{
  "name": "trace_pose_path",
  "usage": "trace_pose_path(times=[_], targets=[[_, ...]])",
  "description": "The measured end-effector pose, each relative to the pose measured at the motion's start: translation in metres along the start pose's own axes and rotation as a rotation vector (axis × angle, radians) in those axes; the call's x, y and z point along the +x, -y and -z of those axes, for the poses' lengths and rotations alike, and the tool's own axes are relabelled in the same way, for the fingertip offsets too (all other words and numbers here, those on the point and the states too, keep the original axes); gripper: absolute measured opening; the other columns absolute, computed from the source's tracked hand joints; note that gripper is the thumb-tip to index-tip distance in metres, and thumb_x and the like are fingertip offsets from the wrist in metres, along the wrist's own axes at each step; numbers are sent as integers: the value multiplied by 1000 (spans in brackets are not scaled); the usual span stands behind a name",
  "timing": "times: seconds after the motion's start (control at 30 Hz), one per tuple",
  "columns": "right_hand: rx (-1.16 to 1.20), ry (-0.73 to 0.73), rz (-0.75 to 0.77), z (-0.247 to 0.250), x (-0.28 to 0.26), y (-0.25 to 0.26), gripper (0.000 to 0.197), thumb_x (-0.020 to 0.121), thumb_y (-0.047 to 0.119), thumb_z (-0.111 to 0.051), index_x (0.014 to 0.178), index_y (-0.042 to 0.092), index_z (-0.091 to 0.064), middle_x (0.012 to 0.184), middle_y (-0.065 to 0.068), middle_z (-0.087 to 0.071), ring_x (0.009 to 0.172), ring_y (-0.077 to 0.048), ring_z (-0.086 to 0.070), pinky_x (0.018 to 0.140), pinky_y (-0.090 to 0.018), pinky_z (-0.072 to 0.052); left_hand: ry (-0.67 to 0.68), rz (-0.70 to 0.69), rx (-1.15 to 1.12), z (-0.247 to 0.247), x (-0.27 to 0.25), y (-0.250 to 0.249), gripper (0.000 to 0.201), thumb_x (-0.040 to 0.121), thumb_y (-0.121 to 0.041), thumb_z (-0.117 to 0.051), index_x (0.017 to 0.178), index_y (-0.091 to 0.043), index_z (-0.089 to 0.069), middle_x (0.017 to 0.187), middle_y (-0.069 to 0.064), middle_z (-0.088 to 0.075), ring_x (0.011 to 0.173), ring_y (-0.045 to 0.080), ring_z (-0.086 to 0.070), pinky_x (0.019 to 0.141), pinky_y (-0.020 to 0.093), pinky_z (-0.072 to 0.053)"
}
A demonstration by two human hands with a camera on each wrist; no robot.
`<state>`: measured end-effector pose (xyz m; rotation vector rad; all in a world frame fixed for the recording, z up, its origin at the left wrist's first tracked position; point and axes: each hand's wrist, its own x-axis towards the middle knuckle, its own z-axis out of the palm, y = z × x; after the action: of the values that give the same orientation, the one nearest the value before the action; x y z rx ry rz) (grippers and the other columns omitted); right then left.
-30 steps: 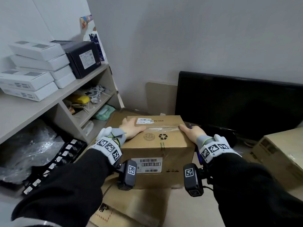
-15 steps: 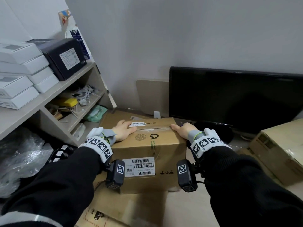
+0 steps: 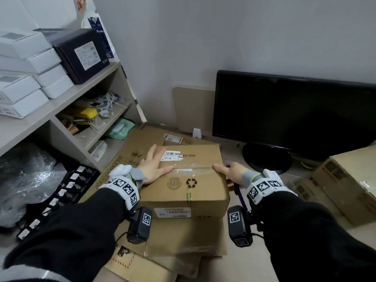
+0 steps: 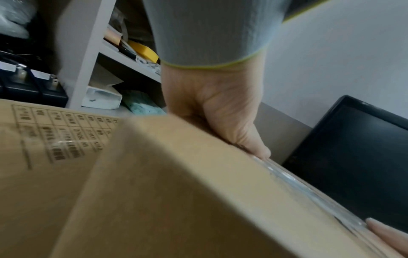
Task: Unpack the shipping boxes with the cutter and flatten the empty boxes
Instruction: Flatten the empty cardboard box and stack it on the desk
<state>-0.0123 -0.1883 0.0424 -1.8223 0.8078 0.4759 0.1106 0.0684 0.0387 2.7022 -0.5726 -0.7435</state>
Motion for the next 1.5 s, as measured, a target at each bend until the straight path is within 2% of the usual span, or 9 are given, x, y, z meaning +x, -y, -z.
trace_pose_path(times=[0.07, 0.2, 0.43, 0.6, 0.93, 1.1, 1.23, 1.37, 1.5], targets=[[100, 63, -12, -4, -9, -9, 44, 91, 43, -60, 106, 3, -51, 89, -7, -61, 72, -18, -61, 43, -23, -51, -29, -3, -1, -7, -10, -1, 81, 90, -57, -50, 152, -36, -2, 158, -5, 21, 146, 40, 3, 118, 53, -7], [131, 33, 20, -7, -13, -13, 46, 89, 43, -62, 105, 2, -53, 94, -10, -64, 74, -19, -63, 45, -25, -52, -79, 61, 83, -7, -22, -15, 81, 90, -56, -51, 152, -38, -2, 159, -1, 21, 144, 32, 19, 113, 60, 2], [68, -55, 22, -11, -16, -17, 49, 84, 54, -62, 92, 7, -52, 101, -13, -65, 91, -28, -64, 70, -39, -58, -9, -51, 249, 1, -18, -73, 87, 83, -13, -57, 150, -42, -12, 160, 4, 16, 145, 34, 18, 111, 64, 8], [14, -72, 52, -7, -20, -16, 48, 87, 53, -59, 99, 7, -52, 100, -11, -64, 85, -25, -64, 63, -34, -58, 42, -33, 189, -18, -3, -131, 74, 87, -50, -54, 151, -34, -19, 161, 5, 8, 146, 34, 14, 113, 58, 1], [74, 49, 111, 13, -16, -13, 38, 80, 45, -72, 77, 14, -51, 74, -6, -66, 62, -19, -63, 53, -27, -47, -45, 10, 188, -23, 42, -160, 50, 95, -52, -32, 142, -34, -39, 157, -2, -23, 148, 26, 0, 109, 68, 5], [246, 4, -37, 36, -2, -8, 32, 96, 38, -43, 101, 7, -49, 64, -8, -58, 41, -17, -41, 41, -18, -29, -3, 39, 150, -24, 49, -159, 51, 90, -57, -42, 137, -37, -42, 151, 1, -34, 144, 23, -17, 111, 61, 3], [192, -23, -99, 38, 9, -6, 45, 92, 43, -31, 72, 8, -51, 54, -3, -37, 41, -16, -27, 46, -23, -20, 29, 66, 130, -22, 50, -161, 49, 87, -61, -46, 132, -39, -44, 150, -4, -36, 142, 25, -22, 111, 58, 1], [290, -55, 71, 25, 16, -3, 22, 99, 30, -40, 87, 11, -44, 68, -7, -56, 45, -16, -39, 38, -18, -25, 84, 93, 23, -12, 53, -166, 47, 89, -51, -53, 133, -32, -48, 144, 4, -43, 137, 29, -26, 105, 41, -19], [340, -46, 141, 24, 14, -7, 32, 102, 27, -39, 82, 7, -52, 66, -9, -58, 48, -18, -50, 41, -20, -40, 49, 131, 57, -19, 61, -167, 55, 82, -62, -53, 129, -32, -49, 141, 3, -45, 133, 30, -29, 110, 44, -21]])
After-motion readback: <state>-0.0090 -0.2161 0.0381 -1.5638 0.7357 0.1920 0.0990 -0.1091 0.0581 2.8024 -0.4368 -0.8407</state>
